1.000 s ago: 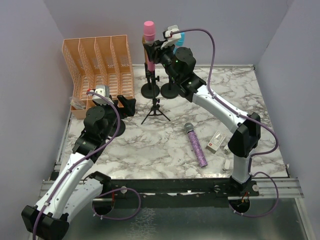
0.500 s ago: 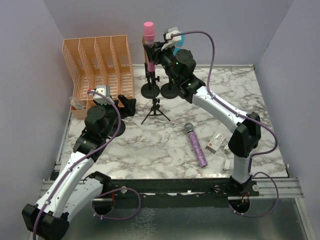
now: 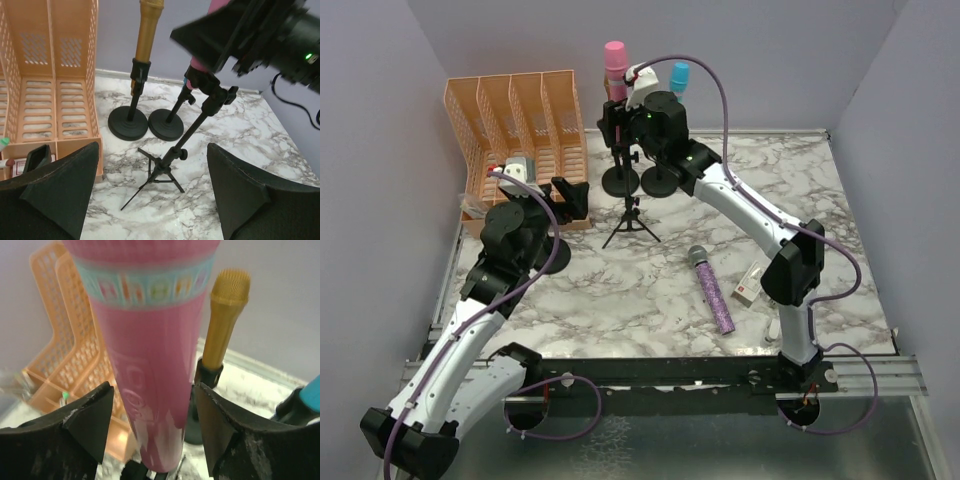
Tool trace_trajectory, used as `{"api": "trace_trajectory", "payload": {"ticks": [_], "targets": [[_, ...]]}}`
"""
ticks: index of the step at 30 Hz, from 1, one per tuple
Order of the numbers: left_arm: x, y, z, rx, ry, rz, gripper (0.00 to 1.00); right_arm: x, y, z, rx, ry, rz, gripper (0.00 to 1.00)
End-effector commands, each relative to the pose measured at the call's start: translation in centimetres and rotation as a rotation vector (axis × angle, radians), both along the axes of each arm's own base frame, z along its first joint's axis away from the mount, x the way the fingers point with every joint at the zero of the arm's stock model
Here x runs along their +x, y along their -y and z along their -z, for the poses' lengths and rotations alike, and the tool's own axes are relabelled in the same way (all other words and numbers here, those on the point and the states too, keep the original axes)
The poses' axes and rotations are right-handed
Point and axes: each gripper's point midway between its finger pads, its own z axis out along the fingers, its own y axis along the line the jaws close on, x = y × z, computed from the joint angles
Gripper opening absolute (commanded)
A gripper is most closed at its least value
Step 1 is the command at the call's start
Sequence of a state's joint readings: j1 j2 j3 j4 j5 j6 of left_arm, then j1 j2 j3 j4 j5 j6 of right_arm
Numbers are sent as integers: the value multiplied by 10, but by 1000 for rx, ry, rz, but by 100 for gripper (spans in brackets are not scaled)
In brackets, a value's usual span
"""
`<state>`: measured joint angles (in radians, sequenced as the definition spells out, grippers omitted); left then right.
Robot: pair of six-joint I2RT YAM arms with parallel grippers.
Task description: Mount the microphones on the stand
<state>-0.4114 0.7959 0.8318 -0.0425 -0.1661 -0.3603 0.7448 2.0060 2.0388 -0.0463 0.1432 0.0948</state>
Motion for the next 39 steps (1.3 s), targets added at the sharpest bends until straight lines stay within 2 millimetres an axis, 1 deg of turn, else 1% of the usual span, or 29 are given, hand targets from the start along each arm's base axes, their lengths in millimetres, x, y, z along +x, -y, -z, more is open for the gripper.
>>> {"api": "trace_trajectory", "payload": {"ticks": [1,3,5,9,13,14,17,18,20,21,22,24,27,30,32,35,38,39], "targets": [[7,-11,-26,46,62,-53,88,-12,3,13,-91,-109,-12,71],[10,-15,-28,58,64,-82,89,-15,8,-6,-81,-77,-9,74],[14,-20,-27,74,63,-111,90,-20,14,-19,-67,-55,-6,76],[20,-29,-17,111,31,-170,90,-39,25,-32,-37,-48,-29,79],[24,-40,-3,136,-29,-236,90,-62,37,-46,9,-40,-62,80],[25,-43,2,144,-50,-258,90,-69,41,-48,19,-43,-66,80],[28,-63,17,223,-121,-362,91,-89,53,-47,47,-54,-89,80],[29,-73,20,265,-144,-413,92,-99,60,-53,65,-49,-99,80],[32,-86,24,326,-191,-485,93,-113,66,-47,75,-61,-119,80],[34,-89,26,345,-213,-497,93,-118,70,-43,74,-67,-125,80],[37,-90,29,361,-233,-498,93,-121,72,-33,62,-81,-127,80],[42,-86,42,387,-281,-462,93,-124,81,-25,44,-98,-102,80],[47,-82,68,428,-374,-406,93,-126,94,-14,29,-129,-47,80],[50,-85,86,461,-451,-392,87,-134,103,-3,47,-153,-30,80],[50,-90,89,497,-467,-406,83,-141,107,4,56,-167,-39,80],[50,-95,90,521,-478,-424,81,-150,112,18,48,-201,-48,80],[54,-92,93,518,-490,-401,75,-157,117,34,27,-241,-45,80],[55,-92,96,524,-501,-391,71,-159,119,38,23,-251,-43,80]]}}
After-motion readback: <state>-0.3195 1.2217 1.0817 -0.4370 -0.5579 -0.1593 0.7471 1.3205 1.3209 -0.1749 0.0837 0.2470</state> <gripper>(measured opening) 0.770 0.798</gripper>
